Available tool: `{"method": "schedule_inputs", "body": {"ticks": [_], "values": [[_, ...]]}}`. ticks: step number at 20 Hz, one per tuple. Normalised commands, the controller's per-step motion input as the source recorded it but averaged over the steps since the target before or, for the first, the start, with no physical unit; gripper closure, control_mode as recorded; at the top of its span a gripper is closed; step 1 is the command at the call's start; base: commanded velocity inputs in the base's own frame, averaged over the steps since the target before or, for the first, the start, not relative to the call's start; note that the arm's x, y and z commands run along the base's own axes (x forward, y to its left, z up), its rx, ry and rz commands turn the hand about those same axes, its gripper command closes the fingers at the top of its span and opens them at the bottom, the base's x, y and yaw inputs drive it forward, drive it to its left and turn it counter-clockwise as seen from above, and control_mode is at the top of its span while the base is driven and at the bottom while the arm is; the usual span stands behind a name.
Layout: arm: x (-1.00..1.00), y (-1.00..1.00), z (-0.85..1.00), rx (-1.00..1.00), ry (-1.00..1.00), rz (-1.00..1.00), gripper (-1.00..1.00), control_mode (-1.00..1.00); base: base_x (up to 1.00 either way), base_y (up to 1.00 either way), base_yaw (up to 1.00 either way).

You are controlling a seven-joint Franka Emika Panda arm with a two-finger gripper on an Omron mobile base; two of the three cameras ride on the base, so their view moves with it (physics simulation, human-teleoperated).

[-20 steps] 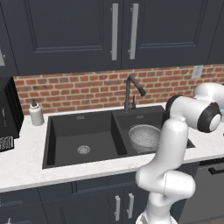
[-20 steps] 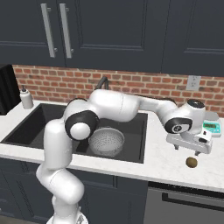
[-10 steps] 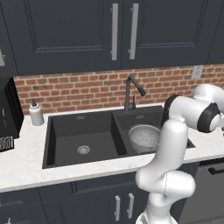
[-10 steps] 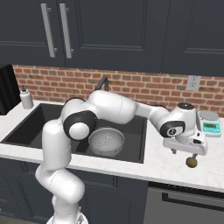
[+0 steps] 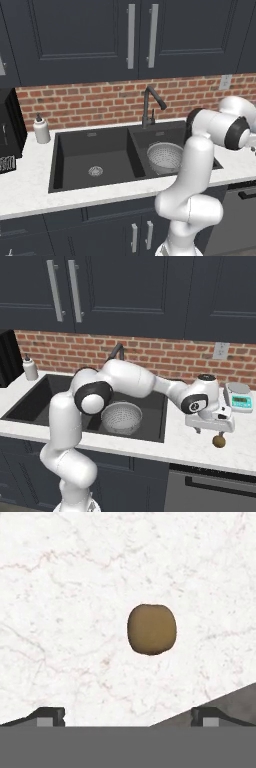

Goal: Put the colander in the sink, put the kiwi in the colander, and turn on the sink faucet and pour water over the colander.

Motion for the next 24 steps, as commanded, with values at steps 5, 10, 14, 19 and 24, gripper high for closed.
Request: {"method": "schedule_inputs", "body": {"ticks": [5, 10, 14, 19, 24], "values": [[0.23, -0.09, -0.05, -0.02, 0.12, 0.05, -1.0, -1.0, 0.0, 0.0, 0.0], [0.18, -0.12, -0.12, 0.0, 0.14, 0.08, -1.0, -1.0, 0.0, 0.0, 0.0], [0.14, -0.2, -0.09, 0.0, 0.08, 0.09, -1.0, -1.0, 0.0, 0.0, 0.0], [0.06, -0.23, -0.05, 0.0, 0.02, 0.09, -1.0, -1.0, 0.0, 0.0, 0.0], [0.0, -0.12, -0.09, 0.04, 0.0, 0.08, -1.0, -1.0, 0.0, 0.0, 0.0]]}}
